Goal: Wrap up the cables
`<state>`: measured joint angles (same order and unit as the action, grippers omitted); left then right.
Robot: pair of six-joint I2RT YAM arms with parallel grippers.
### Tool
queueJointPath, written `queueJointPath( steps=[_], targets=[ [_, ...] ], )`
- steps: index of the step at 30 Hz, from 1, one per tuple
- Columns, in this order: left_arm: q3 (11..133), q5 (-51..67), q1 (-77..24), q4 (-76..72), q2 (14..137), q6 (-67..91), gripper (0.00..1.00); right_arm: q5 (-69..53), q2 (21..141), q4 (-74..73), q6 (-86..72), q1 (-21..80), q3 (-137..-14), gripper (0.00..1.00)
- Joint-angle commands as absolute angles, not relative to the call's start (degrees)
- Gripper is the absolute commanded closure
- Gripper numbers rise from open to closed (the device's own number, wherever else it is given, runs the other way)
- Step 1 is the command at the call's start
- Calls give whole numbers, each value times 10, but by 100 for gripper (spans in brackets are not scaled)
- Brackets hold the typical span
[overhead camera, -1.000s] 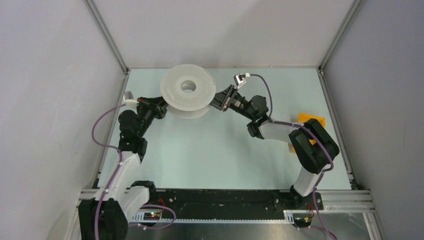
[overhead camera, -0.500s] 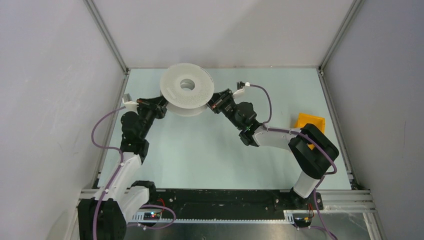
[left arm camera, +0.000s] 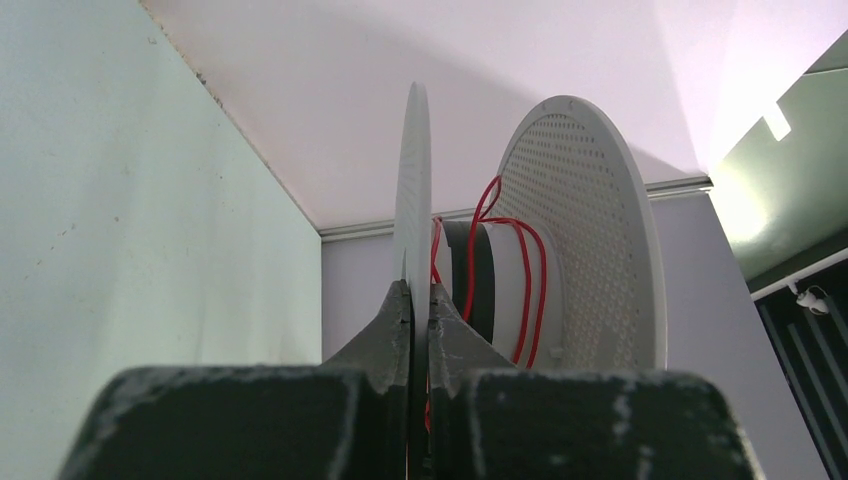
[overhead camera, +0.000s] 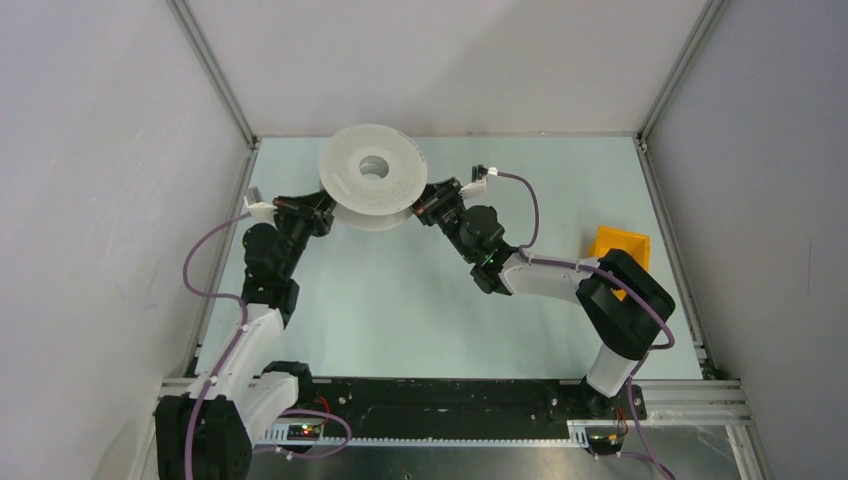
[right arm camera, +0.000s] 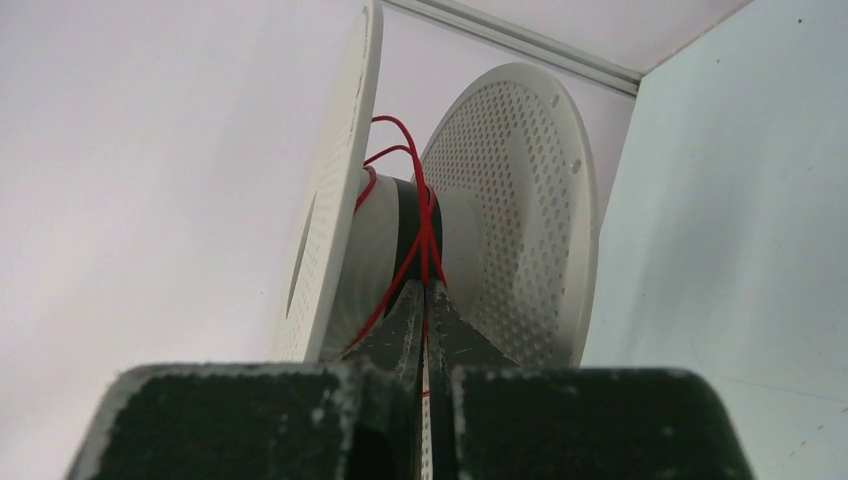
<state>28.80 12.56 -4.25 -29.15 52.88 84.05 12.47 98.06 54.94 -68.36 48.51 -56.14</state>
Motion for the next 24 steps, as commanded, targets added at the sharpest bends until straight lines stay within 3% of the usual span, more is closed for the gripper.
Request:
queueJointPath(
  steps=[1, 7, 24],
  targets=[
    [286, 138, -53, -386, 523, 885, 100, 124, 994, 519, -675, 491, -577, 100],
    [283, 143, -53, -388, 522, 886, 100, 127, 964, 465, -673, 486, -564, 87],
    [280, 145, -53, -390, 523, 887, 100, 93, 905, 440, -656, 460, -532, 73]
  ],
)
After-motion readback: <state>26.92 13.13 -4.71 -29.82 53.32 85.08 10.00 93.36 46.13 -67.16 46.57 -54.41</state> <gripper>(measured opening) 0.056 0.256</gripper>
